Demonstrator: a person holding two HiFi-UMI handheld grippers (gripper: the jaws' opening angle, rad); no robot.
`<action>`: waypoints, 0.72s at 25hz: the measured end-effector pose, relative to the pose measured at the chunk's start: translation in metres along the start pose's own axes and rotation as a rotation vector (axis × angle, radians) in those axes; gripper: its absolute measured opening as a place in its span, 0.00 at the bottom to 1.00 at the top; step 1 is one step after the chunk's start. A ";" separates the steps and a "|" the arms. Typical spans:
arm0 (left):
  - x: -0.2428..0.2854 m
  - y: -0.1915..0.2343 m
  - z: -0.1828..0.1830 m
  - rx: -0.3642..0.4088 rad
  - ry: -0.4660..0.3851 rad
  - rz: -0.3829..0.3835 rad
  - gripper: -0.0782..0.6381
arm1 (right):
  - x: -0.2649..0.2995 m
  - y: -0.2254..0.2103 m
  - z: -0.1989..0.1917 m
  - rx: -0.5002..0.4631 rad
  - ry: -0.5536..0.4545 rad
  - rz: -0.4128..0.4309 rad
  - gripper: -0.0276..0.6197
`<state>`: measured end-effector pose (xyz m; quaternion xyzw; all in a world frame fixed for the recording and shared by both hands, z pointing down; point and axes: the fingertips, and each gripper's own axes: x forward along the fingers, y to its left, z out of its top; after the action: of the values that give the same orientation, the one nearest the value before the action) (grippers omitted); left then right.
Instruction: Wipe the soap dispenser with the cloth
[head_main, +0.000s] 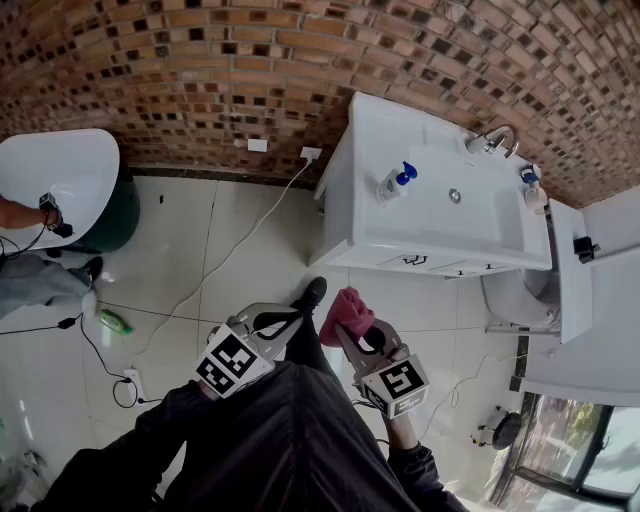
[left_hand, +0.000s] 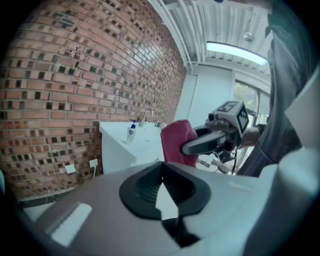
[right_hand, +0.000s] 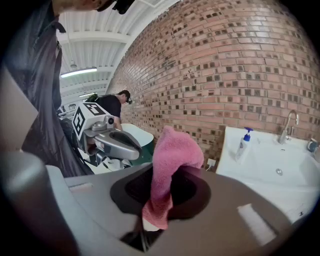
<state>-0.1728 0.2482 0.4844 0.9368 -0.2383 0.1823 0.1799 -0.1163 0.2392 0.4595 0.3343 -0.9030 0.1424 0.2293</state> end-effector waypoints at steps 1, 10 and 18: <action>0.013 0.010 0.010 -0.003 0.001 0.002 0.11 | 0.002 -0.023 0.005 0.000 0.002 -0.009 0.14; 0.141 0.095 0.113 -0.003 0.011 0.001 0.11 | 0.023 -0.225 0.066 -0.056 -0.003 -0.055 0.14; 0.211 0.127 0.164 -0.005 0.018 0.028 0.11 | 0.063 -0.337 0.124 -0.116 -0.059 -0.010 0.14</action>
<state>-0.0224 -0.0057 0.4642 0.9312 -0.2503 0.1928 0.1817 0.0274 -0.0941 0.4209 0.3292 -0.9144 0.0785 0.2222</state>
